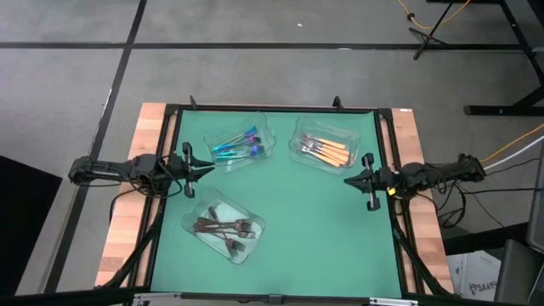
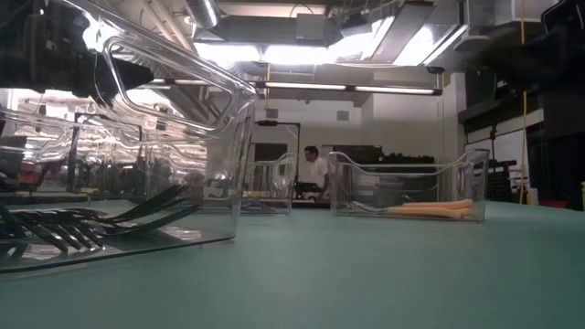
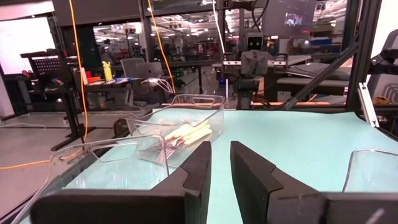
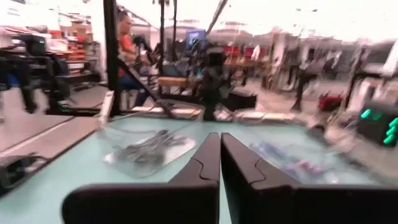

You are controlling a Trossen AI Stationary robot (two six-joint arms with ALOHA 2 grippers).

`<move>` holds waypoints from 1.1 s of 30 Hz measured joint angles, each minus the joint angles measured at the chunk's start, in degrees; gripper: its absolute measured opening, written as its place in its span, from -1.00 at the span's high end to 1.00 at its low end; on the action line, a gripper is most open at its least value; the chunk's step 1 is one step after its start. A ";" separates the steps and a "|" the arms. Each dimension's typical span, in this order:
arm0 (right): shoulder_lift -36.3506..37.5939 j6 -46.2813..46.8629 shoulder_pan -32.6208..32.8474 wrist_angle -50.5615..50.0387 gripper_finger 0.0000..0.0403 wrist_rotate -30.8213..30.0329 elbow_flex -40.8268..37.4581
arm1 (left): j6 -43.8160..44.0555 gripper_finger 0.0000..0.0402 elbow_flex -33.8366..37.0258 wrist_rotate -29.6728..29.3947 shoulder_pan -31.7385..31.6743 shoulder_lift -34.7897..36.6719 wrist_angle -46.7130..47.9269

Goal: Sort silverware by color (type)
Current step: Return to Home position

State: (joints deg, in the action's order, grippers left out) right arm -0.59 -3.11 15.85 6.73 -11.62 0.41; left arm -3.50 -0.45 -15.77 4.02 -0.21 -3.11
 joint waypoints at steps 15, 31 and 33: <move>-0.10 -4.56 -20.48 -4.67 0.98 17.79 0.01 | 0.01 0.73 0.00 0.00 0.01 -0.04 0.01; -0.08 -2.84 -22.27 -5.17 0.98 15.19 0.01 | 0.01 0.73 0.00 -0.02 0.00 -0.04 0.02; -0.08 -2.82 -22.27 -5.18 0.98 15.19 0.01 | 0.01 0.73 0.00 -0.02 0.01 -0.04 0.02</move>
State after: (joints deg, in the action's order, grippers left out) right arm -0.67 -5.92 -6.42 1.55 3.57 0.43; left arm -3.49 -0.45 -15.79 4.03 -0.25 -3.09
